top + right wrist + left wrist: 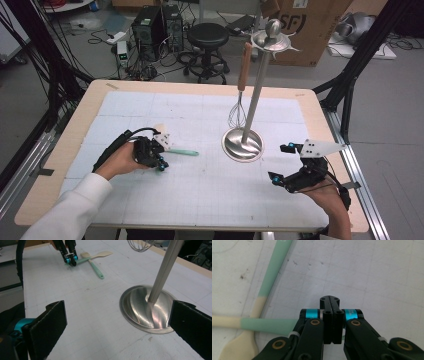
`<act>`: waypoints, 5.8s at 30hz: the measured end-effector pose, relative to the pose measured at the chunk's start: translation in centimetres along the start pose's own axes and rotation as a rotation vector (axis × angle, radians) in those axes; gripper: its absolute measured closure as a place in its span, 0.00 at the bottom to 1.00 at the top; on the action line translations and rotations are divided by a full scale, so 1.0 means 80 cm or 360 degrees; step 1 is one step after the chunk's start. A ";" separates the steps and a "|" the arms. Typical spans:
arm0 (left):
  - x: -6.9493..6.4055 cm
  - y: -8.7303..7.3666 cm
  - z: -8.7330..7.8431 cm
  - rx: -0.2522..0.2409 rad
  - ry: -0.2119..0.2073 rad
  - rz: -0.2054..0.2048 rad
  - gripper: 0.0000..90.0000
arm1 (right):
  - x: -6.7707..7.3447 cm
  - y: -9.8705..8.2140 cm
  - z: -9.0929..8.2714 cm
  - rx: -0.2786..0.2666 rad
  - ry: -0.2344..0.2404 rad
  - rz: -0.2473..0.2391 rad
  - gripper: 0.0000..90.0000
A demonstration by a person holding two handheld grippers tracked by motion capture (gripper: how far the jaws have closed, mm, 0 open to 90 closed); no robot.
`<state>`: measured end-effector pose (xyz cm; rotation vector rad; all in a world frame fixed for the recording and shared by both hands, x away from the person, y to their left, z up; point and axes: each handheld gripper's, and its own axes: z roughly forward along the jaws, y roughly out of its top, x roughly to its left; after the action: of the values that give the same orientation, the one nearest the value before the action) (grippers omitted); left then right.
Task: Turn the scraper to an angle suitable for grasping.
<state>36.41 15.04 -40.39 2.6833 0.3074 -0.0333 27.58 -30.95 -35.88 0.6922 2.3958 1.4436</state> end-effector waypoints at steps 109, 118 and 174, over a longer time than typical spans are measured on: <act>0.015 -0.043 -0.021 -0.0034 0.0337 -0.0396 0.21 | -0.003 -0.005 0.006 0.0004 0.0016 0.0039 0.01; 0.016 -0.047 -0.021 0.0020 0.0340 -0.0445 0.34 | -0.003 -0.005 0.007 0.0013 0.0019 0.0036 0.01; 0.006 -0.039 -0.053 -0.0076 0.0375 -0.0310 0.83 | -0.002 -0.004 0.008 0.0013 0.0028 0.0028 0.01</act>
<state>36.08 19.71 -37.96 2.6026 0.6334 0.2303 27.93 -30.71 -36.45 0.7074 2.4164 1.4538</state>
